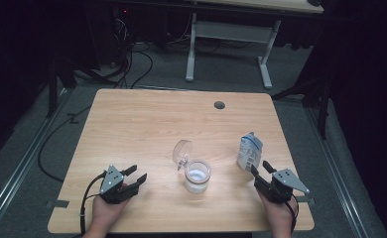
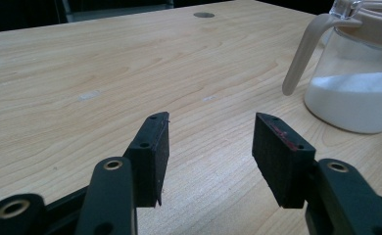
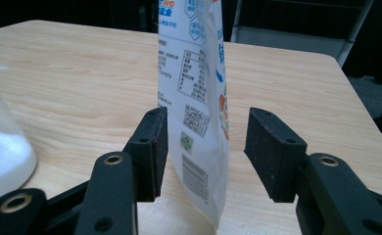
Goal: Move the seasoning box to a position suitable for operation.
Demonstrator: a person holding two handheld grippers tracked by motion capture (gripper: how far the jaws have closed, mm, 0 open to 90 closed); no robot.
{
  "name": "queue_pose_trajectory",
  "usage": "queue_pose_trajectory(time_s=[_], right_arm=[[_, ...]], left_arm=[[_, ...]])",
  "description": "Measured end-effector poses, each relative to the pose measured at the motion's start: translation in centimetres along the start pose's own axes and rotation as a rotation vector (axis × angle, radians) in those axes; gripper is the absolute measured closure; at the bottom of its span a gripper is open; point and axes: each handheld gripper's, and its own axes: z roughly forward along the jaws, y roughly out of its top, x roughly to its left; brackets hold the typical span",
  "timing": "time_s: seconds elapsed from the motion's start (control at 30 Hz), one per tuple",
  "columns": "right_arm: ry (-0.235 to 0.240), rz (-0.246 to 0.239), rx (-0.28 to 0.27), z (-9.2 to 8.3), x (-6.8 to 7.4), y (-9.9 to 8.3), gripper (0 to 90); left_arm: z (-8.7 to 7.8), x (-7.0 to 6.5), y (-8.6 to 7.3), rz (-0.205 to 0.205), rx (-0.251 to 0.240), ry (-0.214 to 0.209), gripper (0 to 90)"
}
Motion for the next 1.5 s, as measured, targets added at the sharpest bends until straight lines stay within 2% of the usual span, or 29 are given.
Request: queue_pose_trajectory(time_s=[0.4, 0.73, 0.93, 1.2, 1.3, 1.5], right_arm=[[0.001, -0.046, 0.01, -1.2, 1.5, -0.5, 51.0], [0.036, -0.078, 0.02, -1.4, 3.2, -0.8, 51.0], [0.088, -0.084, 0.044, -0.7, 4.7, -0.8, 50.9], [0.146, -0.094, 0.091, 1.0, 6.7, -0.7, 56.7], [0.147, -0.093, 0.09, 1.5, 7.3, -0.4, 59.7], [0.154, -0.102, 0.088, 2.6, 8.3, 0.4, 61.8]], left_arm=[[0.1, -0.1, 0.0, 0.01, 0.007, -0.004, 48.9], [0.1, -0.1, 0.0, 0.011, 0.006, -0.006, 49.0], [0.0, -0.2, 0.0, 0.015, 0.004, 0.013, 50.0], [0.0, -0.3, 0.1, 0.019, 0.008, 0.025, 51.1], [0.0, -0.2, 0.2, 0.009, 0.012, 0.023, 51.3], [0.1, -0.3, 0.4, -0.043, 0.025, -0.001, 52.8]])
